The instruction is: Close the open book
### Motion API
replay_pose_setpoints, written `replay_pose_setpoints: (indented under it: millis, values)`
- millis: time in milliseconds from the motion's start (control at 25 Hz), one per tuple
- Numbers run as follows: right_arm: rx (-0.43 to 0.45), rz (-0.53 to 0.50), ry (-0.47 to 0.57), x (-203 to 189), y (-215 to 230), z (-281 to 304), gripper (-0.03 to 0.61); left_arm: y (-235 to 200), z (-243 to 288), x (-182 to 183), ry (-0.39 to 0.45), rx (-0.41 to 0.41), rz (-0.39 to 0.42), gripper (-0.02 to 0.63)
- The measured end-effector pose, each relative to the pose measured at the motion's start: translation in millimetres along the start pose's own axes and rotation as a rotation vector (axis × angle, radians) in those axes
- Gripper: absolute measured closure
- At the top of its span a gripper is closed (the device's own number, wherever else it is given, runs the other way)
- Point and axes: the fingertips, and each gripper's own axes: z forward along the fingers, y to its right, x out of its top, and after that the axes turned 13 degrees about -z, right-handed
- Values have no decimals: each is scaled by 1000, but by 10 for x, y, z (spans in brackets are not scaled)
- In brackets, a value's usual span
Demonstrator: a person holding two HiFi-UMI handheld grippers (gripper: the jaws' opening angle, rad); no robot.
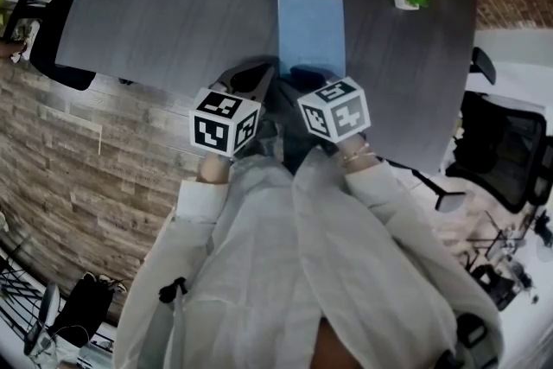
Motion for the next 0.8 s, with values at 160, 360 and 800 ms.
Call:
replay_pose_setpoints:
  millis: [160, 360, 800]
  values:
    - [16, -4, -4, 1, -43, -1, 433, 8, -3, 37, -2, -6, 11, 603]
    - [52, 1, -7, 3, -68, -4, 413, 14, 8, 112, 1, -10, 18, 603]
    - [85, 45, 106, 157, 33, -278, 405, 120, -35, 224, 28, -22, 20, 603]
